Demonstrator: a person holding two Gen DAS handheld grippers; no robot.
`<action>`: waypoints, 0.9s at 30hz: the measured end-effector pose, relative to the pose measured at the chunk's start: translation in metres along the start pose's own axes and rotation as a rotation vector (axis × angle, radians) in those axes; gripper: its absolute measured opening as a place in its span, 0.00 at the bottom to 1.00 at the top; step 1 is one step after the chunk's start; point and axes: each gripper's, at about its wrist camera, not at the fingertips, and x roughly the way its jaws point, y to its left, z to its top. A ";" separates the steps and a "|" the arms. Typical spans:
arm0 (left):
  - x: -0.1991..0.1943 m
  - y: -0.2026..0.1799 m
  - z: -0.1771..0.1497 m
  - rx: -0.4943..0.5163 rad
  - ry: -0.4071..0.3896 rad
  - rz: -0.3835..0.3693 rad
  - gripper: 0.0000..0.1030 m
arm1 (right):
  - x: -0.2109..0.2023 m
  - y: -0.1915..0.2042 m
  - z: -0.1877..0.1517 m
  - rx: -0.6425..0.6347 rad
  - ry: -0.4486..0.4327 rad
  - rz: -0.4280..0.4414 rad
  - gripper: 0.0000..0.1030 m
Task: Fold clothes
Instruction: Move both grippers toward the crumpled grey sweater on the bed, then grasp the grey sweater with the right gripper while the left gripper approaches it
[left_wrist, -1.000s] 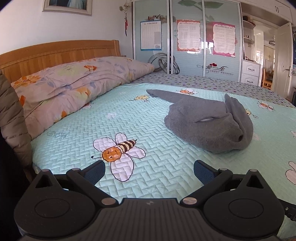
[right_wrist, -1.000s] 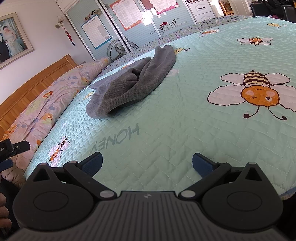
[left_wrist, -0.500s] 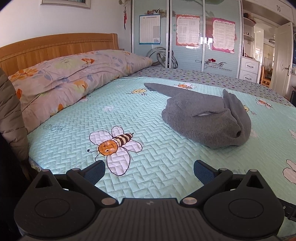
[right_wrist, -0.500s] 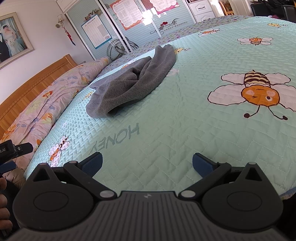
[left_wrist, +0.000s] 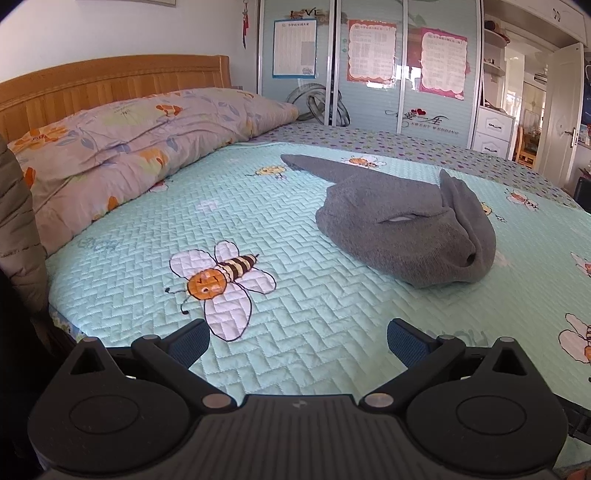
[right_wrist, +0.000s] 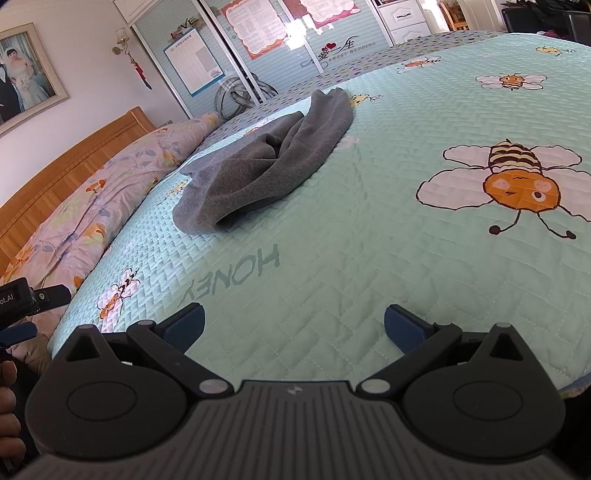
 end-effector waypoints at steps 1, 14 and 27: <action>0.001 0.001 0.000 -0.001 0.007 -0.006 0.99 | 0.000 0.000 0.000 -0.001 0.000 0.000 1.00; 0.042 0.007 0.001 -0.130 0.060 -0.257 0.99 | -0.008 0.026 0.017 -0.197 -0.098 0.029 1.00; 0.102 -0.016 0.003 0.077 0.000 0.003 0.99 | 0.083 0.027 0.069 -0.027 0.025 0.230 1.00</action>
